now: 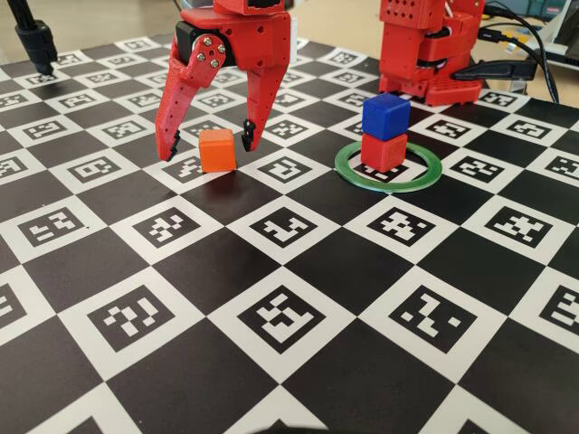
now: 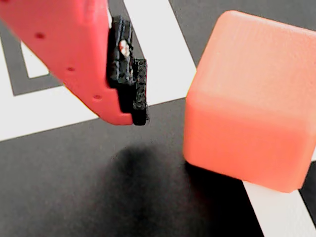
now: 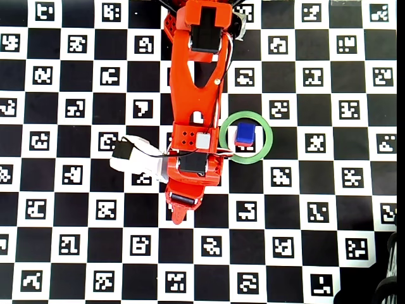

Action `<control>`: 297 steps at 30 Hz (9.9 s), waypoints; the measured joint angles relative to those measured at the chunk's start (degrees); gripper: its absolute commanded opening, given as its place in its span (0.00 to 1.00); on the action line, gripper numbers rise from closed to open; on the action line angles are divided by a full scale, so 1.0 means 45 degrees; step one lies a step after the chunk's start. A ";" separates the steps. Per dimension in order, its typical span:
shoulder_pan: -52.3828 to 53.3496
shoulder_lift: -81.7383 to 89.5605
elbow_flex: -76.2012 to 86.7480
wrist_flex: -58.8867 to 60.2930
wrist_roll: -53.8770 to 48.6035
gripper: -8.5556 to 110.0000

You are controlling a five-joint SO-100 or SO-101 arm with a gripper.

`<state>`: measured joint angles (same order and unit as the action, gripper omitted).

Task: Grab the red cube then put it in the green circle then put the blue cube on top and finally the orange cube on top

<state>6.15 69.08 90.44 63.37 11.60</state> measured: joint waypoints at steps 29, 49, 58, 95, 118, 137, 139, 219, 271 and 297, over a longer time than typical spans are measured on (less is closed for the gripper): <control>-0.0234 -0.0625 -0.0898 0.0312 0.3535 0.43; 0.0039 -0.0625 -0.0898 -0.0059 0.3730 0.37; 0.0059 -0.0625 -0.0898 -0.0156 0.3730 0.18; 0.0742 0.1563 -0.0898 0.2891 0.2676 0.11; -0.0430 0.6445 -0.0977 0.7187 0.1484 0.11; -0.3633 0.7773 -0.0957 0.7773 0.1543 0.11; -0.3906 0.7773 -0.0801 0.7773 0.1543 0.11; -0.5918 0.9004 0.4355 0.4629 0.2168 0.10; -0.6172 0.9004 0.5371 0.3086 0.3047 0.10; -0.5859 0.9004 0.5898 0.2715 0.2812 0.10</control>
<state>-20.21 109.60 116.98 75.59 24.26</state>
